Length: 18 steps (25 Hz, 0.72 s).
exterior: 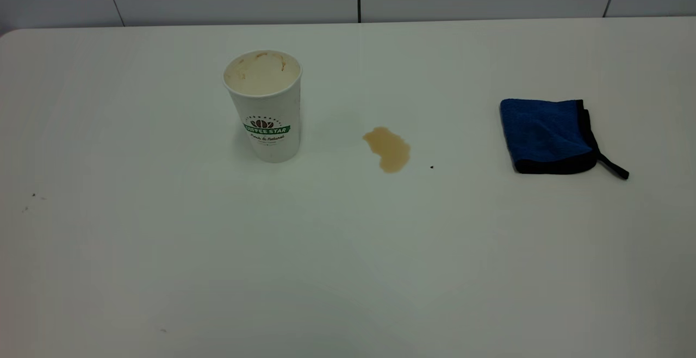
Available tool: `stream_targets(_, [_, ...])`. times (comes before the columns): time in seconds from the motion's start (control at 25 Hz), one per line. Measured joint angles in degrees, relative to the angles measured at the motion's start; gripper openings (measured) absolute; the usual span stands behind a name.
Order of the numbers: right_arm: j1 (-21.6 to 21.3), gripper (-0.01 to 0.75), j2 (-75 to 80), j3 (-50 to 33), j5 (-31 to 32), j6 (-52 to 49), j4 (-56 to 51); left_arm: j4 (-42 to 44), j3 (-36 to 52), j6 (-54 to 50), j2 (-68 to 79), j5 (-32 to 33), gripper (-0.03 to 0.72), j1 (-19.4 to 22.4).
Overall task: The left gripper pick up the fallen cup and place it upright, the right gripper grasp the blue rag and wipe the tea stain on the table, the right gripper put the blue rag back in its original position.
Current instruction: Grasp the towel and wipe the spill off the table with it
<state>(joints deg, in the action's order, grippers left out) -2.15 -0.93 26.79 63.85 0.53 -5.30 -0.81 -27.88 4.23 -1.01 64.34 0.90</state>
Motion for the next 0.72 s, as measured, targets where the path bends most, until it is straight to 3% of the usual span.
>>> stream_targets(0.52, [0.0,0.239,0.0,0.0,0.0,0.0,-0.4,0.0,0.0,0.0,0.0,0.0,0.494,0.0])
stream_targets(0.72, [0.0,0.311,4.6,0.4,-2.1,1.5,-5.3,0.0,0.0,0.1,0.0,0.0,0.494,0.0])
